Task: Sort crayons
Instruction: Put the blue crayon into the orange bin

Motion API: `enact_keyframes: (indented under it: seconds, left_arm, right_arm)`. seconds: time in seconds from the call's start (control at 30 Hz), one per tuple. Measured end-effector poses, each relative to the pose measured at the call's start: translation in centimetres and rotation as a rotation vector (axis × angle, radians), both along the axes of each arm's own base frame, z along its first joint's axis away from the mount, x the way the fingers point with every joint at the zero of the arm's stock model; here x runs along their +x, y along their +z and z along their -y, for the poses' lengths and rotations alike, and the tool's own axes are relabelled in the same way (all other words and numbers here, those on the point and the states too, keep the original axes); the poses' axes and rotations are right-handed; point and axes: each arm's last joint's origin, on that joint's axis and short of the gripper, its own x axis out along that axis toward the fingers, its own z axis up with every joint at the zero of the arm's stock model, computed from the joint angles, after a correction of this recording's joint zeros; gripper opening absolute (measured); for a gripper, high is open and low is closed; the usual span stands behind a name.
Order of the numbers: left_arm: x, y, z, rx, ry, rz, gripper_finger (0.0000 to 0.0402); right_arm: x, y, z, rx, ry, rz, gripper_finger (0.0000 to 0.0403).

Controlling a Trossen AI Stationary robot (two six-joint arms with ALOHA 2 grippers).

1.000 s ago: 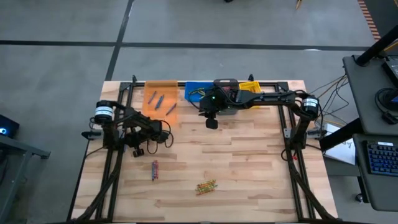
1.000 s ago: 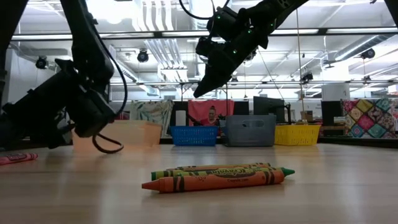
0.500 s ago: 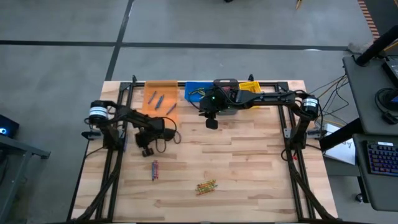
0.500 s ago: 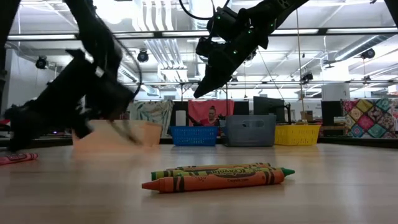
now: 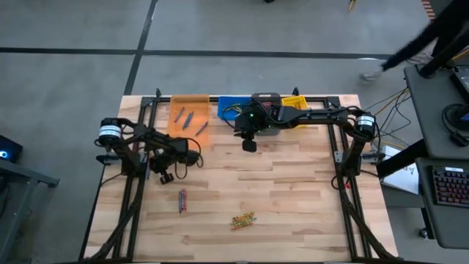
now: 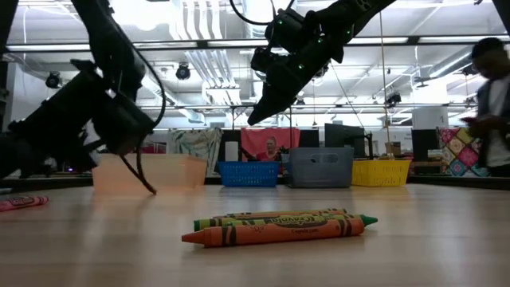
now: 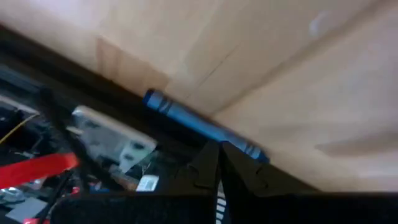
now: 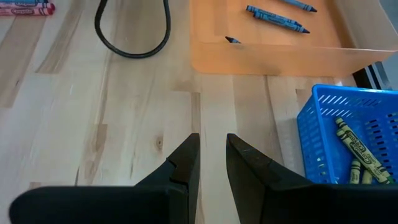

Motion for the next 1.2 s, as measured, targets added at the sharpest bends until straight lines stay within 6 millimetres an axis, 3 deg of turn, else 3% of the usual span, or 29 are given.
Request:
enact_keyframes:
  seconds: [0.27,0.7,0.9,1.03,1.2]
  left_arm:
    - [-0.3,-1.7,0.0,0.031,0.020,-0.072,0.0000]
    - [0.0,-2.1,-0.1,0.017,-0.004,-0.052,0.0000]
    - [2.7,-0.2,-0.1,0.017,-0.051,0.049,0.0000]
    - [2.5,1.1,-0.5,0.049,-0.077,-0.006,0.0000]
    - [1.0,0.5,-1.0,0.035,-0.032,-0.079,0.0000]
  right_arm:
    - [0.0,0.0,0.0,0.003,-0.002,0.001,0.0068]
    - [0.1,0.1,0.0,0.000,-0.005,0.016,0.0068]
    - [0.1,0.1,0.0,-0.001,-0.004,0.018,0.0068]
    - [0.1,0.1,0.0,0.000,-0.004,0.018,0.0068]
    - [0.1,0.1,0.1,-0.004,-0.002,0.021,0.0068]
